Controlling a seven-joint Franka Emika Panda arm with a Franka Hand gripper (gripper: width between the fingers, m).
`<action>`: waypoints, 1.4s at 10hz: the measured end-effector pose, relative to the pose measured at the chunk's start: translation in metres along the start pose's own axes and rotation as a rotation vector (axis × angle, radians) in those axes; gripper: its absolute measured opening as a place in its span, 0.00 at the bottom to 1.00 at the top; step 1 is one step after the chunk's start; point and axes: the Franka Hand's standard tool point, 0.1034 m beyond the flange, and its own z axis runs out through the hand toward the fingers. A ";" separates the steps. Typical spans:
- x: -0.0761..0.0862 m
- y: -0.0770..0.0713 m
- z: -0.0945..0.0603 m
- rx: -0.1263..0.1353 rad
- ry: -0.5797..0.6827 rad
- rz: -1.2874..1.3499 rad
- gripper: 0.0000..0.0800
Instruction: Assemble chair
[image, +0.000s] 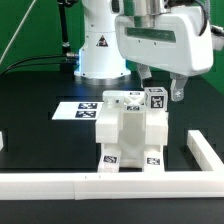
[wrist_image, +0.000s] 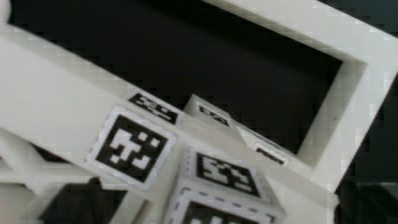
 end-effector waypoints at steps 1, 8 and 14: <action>-0.001 0.000 0.002 -0.033 0.034 -0.163 0.81; -0.003 0.001 0.014 -0.039 0.100 -0.685 0.70; -0.006 0.005 0.016 -0.039 0.085 -0.402 0.36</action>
Offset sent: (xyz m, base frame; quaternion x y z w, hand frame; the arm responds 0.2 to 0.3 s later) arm -0.0065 0.0014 -0.0122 0.0218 0.0325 -0.2743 0.9609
